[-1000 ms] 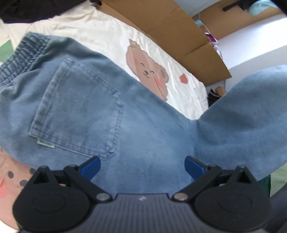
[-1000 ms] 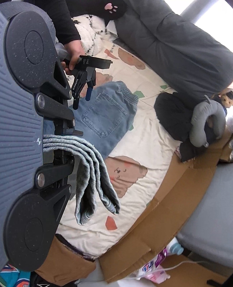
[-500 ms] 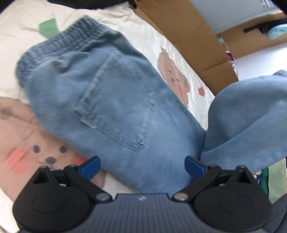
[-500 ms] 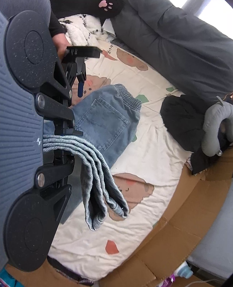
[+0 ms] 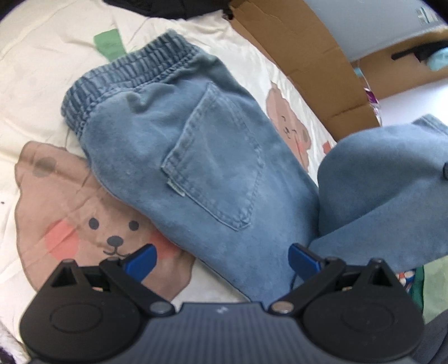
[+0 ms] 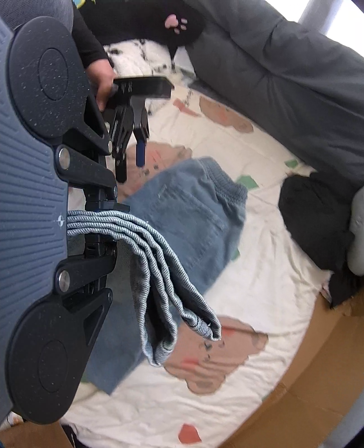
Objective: Fold clothes
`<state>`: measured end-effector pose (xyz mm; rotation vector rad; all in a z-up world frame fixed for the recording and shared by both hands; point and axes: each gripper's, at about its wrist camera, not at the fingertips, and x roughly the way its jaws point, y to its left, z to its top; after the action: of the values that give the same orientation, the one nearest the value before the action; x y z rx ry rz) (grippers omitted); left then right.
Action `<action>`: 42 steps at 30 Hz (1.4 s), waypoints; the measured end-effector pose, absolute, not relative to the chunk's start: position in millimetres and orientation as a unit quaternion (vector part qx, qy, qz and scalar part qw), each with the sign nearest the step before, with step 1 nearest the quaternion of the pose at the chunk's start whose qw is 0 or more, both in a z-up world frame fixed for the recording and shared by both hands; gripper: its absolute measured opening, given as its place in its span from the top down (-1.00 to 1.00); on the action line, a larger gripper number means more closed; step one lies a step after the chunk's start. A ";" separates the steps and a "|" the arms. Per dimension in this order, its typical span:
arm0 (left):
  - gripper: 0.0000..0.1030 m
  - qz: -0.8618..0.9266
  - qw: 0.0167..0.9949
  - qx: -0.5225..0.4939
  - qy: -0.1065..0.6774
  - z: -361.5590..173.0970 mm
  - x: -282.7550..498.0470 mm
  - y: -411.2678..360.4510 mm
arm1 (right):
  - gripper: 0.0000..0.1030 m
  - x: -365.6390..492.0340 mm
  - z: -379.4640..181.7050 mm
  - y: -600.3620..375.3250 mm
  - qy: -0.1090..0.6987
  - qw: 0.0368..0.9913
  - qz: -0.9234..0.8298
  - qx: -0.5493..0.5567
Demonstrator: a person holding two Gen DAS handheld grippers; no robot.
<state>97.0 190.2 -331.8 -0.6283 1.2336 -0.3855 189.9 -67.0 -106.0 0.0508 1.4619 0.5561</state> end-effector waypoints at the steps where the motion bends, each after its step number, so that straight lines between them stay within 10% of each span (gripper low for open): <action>1: -0.97 -0.177 0.754 -0.286 0.565 -330.9 96.8 189.7 | 0.83 190.4 -104.4 -66.4 0.659 0.707 0.256 0.027; 42: -0.95 -0.113 0.764 -0.384 0.506 -322.0 108.8 245.6 | 0.62 238.2 -300.1 29.1 0.631 0.713 0.233 0.196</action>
<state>108.8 245.6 -322.0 -0.8338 1.1010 -0.2451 238.2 29.1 -300.1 0.4354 1.3995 0.5155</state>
